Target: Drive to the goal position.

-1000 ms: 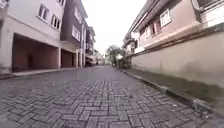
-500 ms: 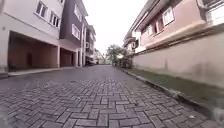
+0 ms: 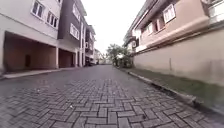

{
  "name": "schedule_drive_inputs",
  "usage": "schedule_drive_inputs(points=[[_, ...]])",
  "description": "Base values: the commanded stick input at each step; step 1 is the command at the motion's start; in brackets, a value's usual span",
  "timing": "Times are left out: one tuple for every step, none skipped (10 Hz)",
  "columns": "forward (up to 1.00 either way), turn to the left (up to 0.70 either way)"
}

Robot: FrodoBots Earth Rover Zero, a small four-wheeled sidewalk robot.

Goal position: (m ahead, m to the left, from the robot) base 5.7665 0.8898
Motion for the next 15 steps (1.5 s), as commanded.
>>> schedule_drive_inputs(points=[[0.69, 0.03], [0.69, 0.03], [0.69, 0.03], [0.69, 0.03], [0.69, 0.03], [0.69, 0.03], [0.69, 0.03], [0.69, 0.03], [0.69, 0.03], [0.69, 0.03], [0.69, 0.03], [0.69, 0.03], [0.69, 0.03], [0.69, 0.03], [0.69, 0.03]])
